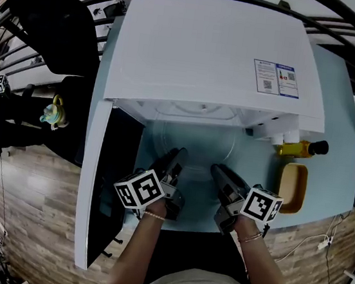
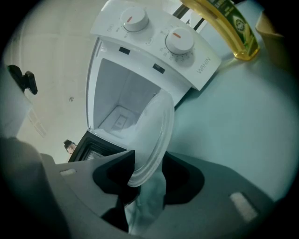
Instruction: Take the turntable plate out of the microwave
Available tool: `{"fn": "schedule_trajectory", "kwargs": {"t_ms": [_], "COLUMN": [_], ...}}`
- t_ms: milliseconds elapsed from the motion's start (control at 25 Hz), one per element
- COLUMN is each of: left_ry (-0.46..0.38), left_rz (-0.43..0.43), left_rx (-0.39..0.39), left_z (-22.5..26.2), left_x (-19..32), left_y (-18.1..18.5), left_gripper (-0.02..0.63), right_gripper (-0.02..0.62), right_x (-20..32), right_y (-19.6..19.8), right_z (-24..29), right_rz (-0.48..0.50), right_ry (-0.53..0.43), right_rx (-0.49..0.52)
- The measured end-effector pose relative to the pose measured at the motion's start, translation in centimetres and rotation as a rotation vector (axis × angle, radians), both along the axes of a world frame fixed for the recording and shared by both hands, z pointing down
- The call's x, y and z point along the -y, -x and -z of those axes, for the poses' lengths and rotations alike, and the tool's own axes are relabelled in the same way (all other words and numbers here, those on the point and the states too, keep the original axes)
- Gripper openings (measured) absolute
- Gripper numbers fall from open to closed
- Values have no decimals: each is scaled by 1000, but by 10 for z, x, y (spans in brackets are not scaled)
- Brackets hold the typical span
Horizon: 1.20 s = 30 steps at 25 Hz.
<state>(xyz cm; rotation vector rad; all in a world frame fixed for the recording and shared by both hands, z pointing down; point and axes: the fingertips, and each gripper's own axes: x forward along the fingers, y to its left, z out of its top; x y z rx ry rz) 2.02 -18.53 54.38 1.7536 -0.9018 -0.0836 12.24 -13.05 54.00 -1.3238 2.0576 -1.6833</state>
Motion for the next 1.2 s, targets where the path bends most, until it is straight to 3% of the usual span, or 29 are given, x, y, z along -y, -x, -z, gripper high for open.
{"fn": "schedule_trajectory", "kwargs": {"t_ms": [240, 520, 1200], "left_ry": [3, 2, 12], "left_rz": [0, -18, -52], "left_rx": [1, 1, 18], "left_z": [0, 0, 0], "left_x": [-1, -2, -6], "left_y": [1, 4, 8], "left_gripper": [152, 152, 153], "right_gripper": [207, 204, 123], "right_x": [33, 66, 90], "right_y": [-25, -35, -26], "right_z": [2, 4, 4], "right_rz": [-46, -24, 5], "right_ry": [-34, -81, -61], "right_rx": [-22, -39, 85]}}
